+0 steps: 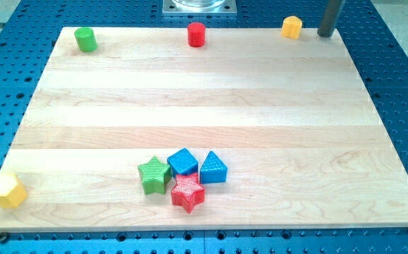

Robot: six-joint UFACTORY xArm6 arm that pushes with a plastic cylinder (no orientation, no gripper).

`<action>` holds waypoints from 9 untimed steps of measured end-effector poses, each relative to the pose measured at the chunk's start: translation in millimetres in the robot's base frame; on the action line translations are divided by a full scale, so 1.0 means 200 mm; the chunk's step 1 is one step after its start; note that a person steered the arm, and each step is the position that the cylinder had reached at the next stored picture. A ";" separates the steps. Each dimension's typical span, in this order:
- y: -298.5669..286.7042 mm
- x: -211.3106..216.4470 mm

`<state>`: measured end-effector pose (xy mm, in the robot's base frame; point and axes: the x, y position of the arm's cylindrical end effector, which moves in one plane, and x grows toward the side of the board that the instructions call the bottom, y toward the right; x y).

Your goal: Bring the heart below the red circle

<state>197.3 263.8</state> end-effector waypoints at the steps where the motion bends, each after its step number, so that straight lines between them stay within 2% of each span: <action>1: -0.05 -0.03; 2: -0.24 0.01; 3: -0.71 0.45; 4: -1.01 0.68; 5: -0.64 0.60; 6: -0.33 0.29; 7: -0.23 0.06; 8: -0.41 -0.01; 9: -0.74 0.07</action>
<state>212.0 115.0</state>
